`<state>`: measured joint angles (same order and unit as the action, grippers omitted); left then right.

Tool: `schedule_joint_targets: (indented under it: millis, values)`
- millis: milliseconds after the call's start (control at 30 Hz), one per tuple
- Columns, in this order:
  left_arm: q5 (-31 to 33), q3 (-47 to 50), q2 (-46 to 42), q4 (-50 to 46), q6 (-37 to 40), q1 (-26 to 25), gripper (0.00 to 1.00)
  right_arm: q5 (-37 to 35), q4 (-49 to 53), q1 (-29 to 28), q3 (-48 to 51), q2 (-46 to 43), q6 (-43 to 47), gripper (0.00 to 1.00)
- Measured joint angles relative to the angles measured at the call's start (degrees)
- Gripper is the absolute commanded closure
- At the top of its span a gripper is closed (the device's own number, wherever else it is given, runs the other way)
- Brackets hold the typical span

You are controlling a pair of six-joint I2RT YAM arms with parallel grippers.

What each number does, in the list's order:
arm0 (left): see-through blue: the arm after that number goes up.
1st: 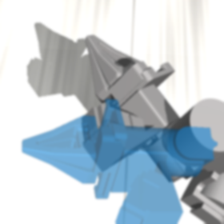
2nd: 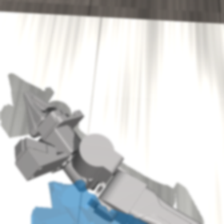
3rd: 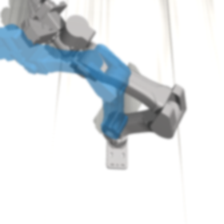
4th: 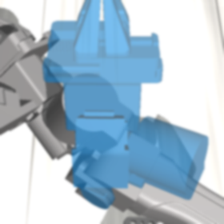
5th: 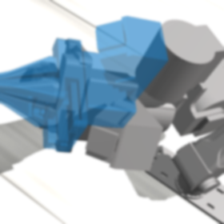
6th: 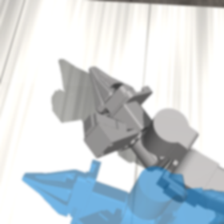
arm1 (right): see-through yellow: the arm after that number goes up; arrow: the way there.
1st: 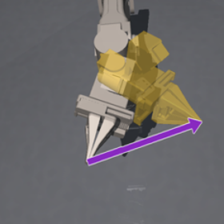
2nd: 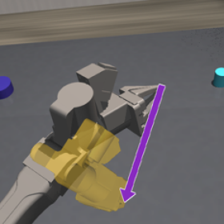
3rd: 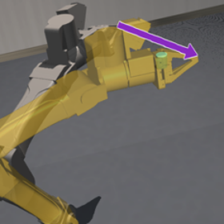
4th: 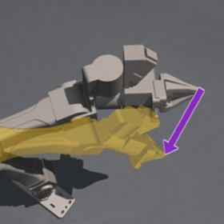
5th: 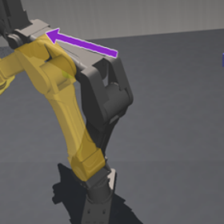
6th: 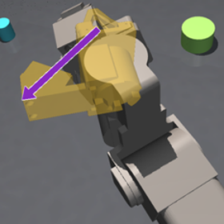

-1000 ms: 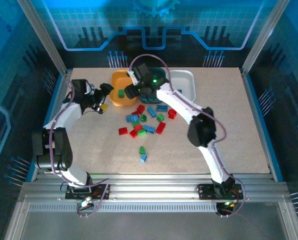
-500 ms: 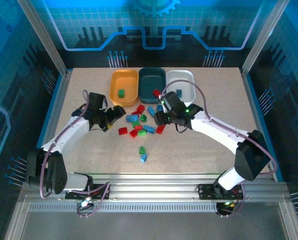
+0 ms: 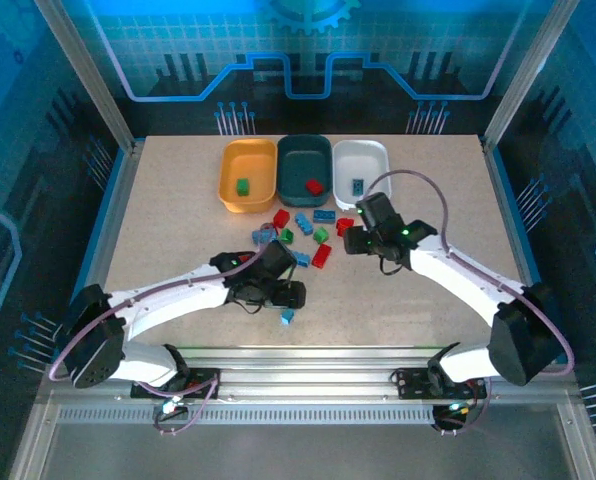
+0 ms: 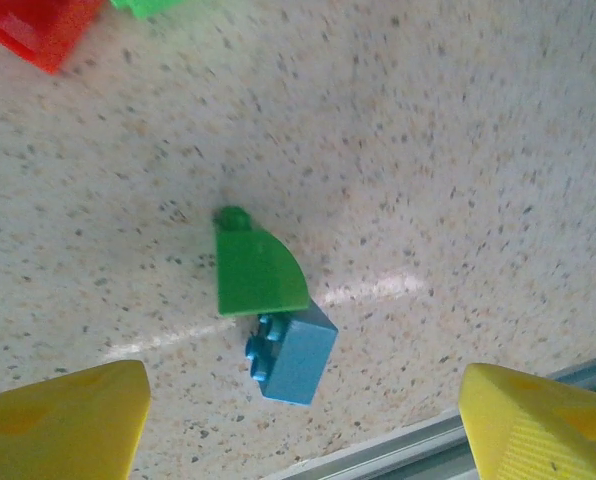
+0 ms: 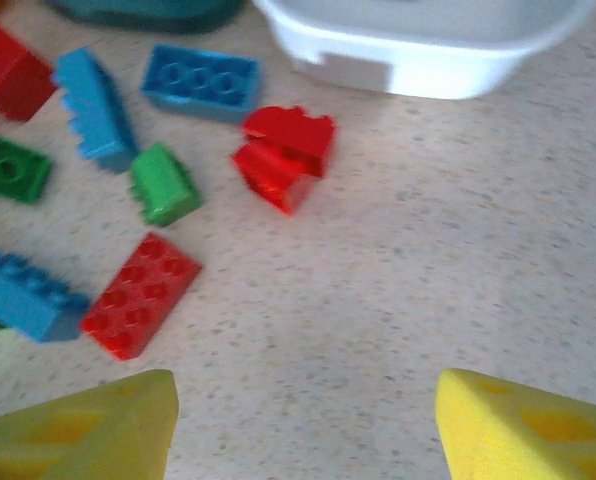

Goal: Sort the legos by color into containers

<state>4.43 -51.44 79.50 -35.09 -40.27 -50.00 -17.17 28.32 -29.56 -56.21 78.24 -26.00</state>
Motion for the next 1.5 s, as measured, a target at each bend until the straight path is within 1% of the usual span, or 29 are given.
schedule_joint_targets:
  millis: [100,267,367,433,567,600,700,833,1033,1133,1267,1367,1500]
  values:
    - [1.49,-0.50,3.50,-0.52,0.59,-3.13,0.24,0.42,0.04,3.96,2.25,-1.97,-1.05,0.30]
    - [3.21,-2.12,9.05,-0.83,1.90,-6.38,0.27,1.60,0.09,7.30,4.63,-3.89,-1.51,0.30]
    - [4.46,-2.82,10.69,-1.25,2.16,-6.80,0.29,2.43,0.07,8.15,4.85,-4.48,-1.49,0.30]
    - [5.27,-3.28,11.41,-1.62,2.75,-6.80,0.32,2.78,-0.44,8.37,5.14,-4.90,-1.49,0.30]
    - [6.03,-4.00,12.85,-1.95,3.13,-6.82,0.46,3.19,-0.68,8.61,6.43,-5.38,-1.46,0.30]
    - [6.19,-4.00,13.14,-1.95,3.08,-6.86,0.48,3.21,-0.66,8.76,6.60,-5.38,-1.46,0.30]
    - [6.29,-3.89,13.57,-1.90,2.93,-7.10,0.50,3.26,-0.68,9.51,6.78,-5.73,-1.46,0.30]
    - [6.27,-3.58,13.57,-1.57,2.86,-7.39,0.55,3.28,-0.83,10.78,6.88,-6.88,-1.46,0.30]
    - [6.34,-3.34,14.64,-0.68,2.78,-7.96,0.62,3.89,-0.98,11.37,7.28,-7.32,-1.46,0.31]
    - [6.40,-2.73,15.06,-0.26,2.73,-8.26,0.70,4.17,-0.96,11.39,7.63,-7.43,-1.49,0.31]
    - [6.88,-2.67,15.19,-0.22,2.34,-8.41,0.88,4.33,-0.96,11.65,7.63,-7.63,-1.49,0.31]
    - [6.80,-3.63,15.15,-1.49,2.71,-9.07,0.99,4.33,-0.98,11.74,7.72,-8.09,-1.49,0.31]
    - [5.03,-9.97,13.79,-3.72,3.91,-10.19,1.00,4.33,-1.53,12.20,8.33,-8.48,-1.70,0.31]
